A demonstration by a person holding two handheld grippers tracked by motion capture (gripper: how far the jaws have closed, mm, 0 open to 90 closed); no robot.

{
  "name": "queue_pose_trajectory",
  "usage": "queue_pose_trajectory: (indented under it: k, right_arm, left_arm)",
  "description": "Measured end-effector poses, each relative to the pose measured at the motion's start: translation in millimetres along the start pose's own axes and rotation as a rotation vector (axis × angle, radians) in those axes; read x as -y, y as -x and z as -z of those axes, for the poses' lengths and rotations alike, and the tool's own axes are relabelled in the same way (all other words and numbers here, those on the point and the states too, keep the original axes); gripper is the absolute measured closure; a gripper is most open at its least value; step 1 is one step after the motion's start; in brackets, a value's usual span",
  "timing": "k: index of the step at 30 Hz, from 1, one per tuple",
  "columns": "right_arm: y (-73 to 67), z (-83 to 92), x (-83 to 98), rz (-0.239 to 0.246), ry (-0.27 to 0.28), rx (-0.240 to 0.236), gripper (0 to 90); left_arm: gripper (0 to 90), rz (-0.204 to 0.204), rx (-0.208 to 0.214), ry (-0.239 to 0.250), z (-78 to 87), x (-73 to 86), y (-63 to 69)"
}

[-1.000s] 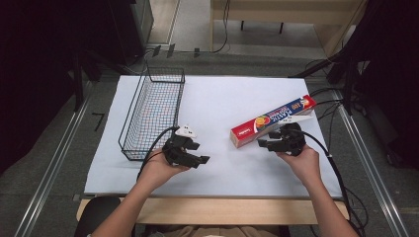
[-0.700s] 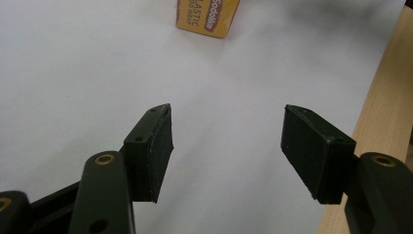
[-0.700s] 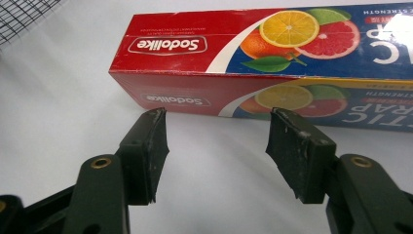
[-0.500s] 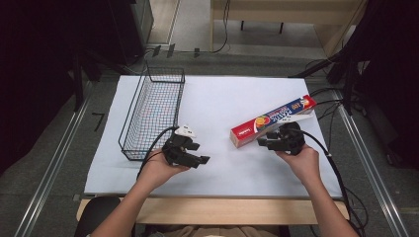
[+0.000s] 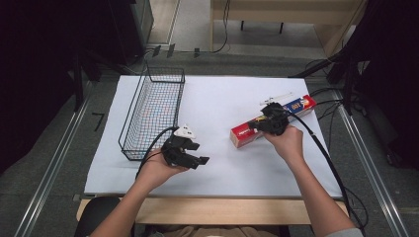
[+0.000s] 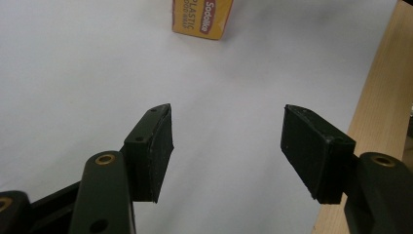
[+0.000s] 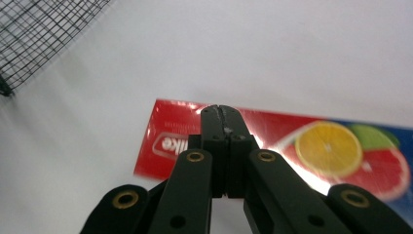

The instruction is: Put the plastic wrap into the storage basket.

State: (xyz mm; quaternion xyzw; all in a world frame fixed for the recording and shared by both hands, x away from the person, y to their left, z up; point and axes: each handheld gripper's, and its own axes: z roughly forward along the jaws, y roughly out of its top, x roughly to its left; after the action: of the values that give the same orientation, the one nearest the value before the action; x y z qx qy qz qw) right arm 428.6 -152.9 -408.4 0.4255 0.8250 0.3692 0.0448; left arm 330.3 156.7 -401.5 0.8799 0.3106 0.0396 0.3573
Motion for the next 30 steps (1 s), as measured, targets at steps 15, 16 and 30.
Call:
queue_pose_trajectory:
  k: [15, 16, 30]
  right_arm:
    - [-11.1, -48.3, -29.5, -0.007, -0.067, 0.005, 90.0]
    - [-11.5, -51.0, -29.8, -0.003, -0.074, 0.004, 90.0]
    - [-18.9, -53.3, -23.1, 0.045, -0.13, 0.0, 90.0]
  left_arm:
    - [37.4, -0.011, -0.015, 0.002, -0.5, 1.7, -0.9]
    - [37.4, -0.016, -0.014, -0.001, -0.4, 1.7, -0.9]
    - [37.5, -0.02, -0.014, -0.003, 0.2, 2.4, -1.3]
